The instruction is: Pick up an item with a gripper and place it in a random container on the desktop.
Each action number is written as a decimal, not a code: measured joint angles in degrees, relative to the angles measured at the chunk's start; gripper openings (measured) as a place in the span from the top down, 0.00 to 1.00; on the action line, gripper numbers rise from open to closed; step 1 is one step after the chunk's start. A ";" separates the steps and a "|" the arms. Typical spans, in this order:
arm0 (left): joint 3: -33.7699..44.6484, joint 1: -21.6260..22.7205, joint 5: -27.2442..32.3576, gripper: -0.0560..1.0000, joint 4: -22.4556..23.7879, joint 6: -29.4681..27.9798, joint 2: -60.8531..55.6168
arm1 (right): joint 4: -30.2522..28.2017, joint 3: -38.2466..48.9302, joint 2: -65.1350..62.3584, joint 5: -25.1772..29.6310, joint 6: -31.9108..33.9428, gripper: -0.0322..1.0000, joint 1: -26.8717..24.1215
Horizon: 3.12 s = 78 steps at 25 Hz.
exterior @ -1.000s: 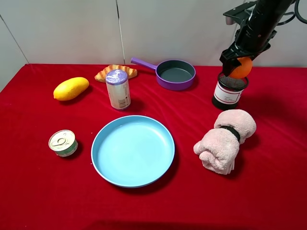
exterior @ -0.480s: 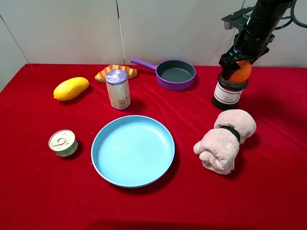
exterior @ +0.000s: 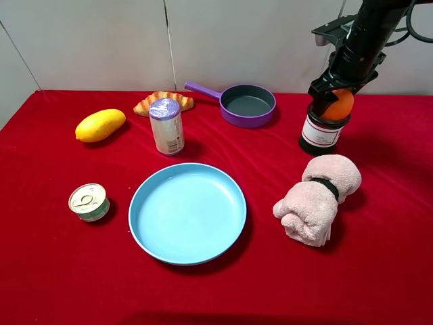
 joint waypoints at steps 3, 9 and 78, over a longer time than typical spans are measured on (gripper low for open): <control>0.00 0.00 0.00 0.00 0.00 0.00 0.00 | 0.00 0.00 0.00 0.07 0.00 0.43 0.00; 0.00 0.00 0.00 0.00 0.00 0.00 0.00 | 0.14 0.00 0.00 -0.05 0.00 0.43 0.00; 0.00 0.00 0.00 0.00 0.00 0.00 0.00 | 4.13 16.00 -26.81 15.13 14.46 0.30 3.00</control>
